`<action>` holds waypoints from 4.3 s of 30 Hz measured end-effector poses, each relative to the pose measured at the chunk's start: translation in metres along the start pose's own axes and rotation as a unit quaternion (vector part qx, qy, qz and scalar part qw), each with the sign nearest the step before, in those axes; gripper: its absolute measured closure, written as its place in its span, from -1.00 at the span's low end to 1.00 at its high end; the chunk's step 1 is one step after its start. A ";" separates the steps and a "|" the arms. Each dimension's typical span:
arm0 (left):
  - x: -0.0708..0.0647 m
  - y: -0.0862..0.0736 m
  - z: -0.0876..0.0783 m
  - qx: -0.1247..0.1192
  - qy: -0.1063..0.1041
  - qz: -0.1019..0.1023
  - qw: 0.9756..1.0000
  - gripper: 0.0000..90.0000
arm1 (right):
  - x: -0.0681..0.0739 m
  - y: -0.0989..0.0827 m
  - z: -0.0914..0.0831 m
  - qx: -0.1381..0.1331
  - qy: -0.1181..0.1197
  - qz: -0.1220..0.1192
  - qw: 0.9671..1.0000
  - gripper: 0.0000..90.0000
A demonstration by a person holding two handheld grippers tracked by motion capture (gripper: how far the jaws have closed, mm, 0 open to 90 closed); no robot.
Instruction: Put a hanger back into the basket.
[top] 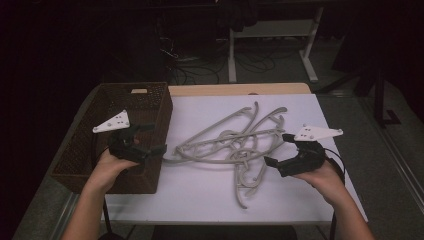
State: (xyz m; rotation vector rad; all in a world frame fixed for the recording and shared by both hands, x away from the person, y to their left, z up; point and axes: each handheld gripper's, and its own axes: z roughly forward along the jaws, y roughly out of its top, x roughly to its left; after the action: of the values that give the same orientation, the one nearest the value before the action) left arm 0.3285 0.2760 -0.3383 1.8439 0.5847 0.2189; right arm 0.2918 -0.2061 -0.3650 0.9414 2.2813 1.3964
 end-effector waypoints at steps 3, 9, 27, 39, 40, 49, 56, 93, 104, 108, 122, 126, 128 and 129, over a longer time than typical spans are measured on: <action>-0.001 0.002 0.001 -0.001 -0.002 0.000 1.000 -1.00 | -0.001 -0.001 0.001 0.002 0.001 -0.001 1.000 -1.00; -0.002 0.011 0.005 -0.004 -0.003 0.000 1.000 -1.00 | -0.005 -0.010 0.006 0.015 0.000 0.007 1.000 -1.00; -0.024 0.034 0.039 -0.004 -0.035 0.014 0.999 -1.00 | -0.003 -0.035 0.006 0.025 -0.005 0.017 1.000 -1.00; -0.038 0.039 0.087 0.023 -0.074 0.026 0.997 -1.00 | -0.005 -0.046 0.002 0.021 -0.012 0.020 1.000 -1.00; -0.040 0.039 0.096 0.026 -0.083 0.025 0.996 -1.00 | -0.004 -0.046 0.003 0.021 -0.013 0.018 1.000 -1.00; -0.042 0.035 0.132 0.052 -0.092 0.031 0.994 -1.00 | -0.004 -0.048 0.010 0.032 -0.009 0.012 0.999 -1.00; -0.037 0.022 0.147 0.079 -0.084 0.030 0.993 -0.99 | -0.005 -0.049 0.011 0.033 -0.009 0.010 0.999 -1.00; -0.038 -0.027 0.192 0.229 -0.054 0.100 0.967 -0.75 | -0.006 -0.049 0.010 0.033 -0.007 0.010 0.999 -1.00; -0.040 -0.037 0.204 0.264 -0.046 0.128 0.955 -0.62 | -0.006 -0.048 0.010 0.031 -0.007 0.010 0.999 -1.00; -0.041 -0.039 0.207 0.274 -0.045 0.143 0.950 -0.49 | -0.007 -0.049 0.009 0.032 -0.007 0.011 0.999 -1.00; -0.044 -0.041 0.212 0.283 -0.050 0.162 0.944 0.25 | -0.007 -0.049 0.010 0.033 -0.005 0.012 0.999 -1.00; -0.044 -0.040 0.215 0.283 -0.047 0.165 0.944 0.43 | -0.008 -0.049 0.010 0.033 -0.006 0.012 0.999 -1.00; -0.045 -0.039 0.215 0.281 -0.051 0.166 0.944 0.50 | -0.007 -0.049 0.009 0.033 -0.005 0.012 0.999 -1.00; -0.046 -0.039 0.215 0.283 -0.050 0.168 0.943 0.52 | -0.008 -0.049 0.009 0.033 -0.005 0.012 0.999 -1.00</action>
State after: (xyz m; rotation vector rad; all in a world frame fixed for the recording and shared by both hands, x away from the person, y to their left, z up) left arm 0.3694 0.0836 -0.4436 2.4992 0.2671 0.1919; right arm 0.2843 -0.2203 -0.4134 0.9976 2.3287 1.3312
